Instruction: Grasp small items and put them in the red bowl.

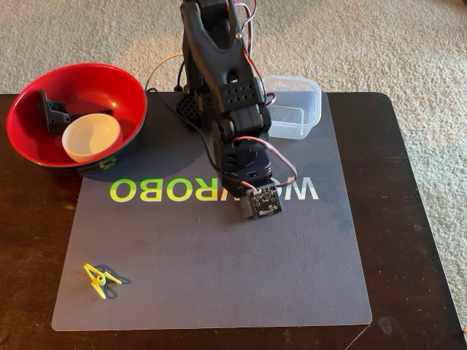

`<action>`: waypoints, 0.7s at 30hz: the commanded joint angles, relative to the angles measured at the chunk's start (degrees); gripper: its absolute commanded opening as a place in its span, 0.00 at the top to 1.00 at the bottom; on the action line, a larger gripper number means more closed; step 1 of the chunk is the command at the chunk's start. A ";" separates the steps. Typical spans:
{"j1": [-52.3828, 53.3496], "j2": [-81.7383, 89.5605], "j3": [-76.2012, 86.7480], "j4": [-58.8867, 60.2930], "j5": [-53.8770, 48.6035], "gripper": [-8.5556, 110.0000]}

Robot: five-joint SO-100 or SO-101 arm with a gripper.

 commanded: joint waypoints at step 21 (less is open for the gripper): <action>34.10 47.37 -2.29 6.24 -22.59 0.93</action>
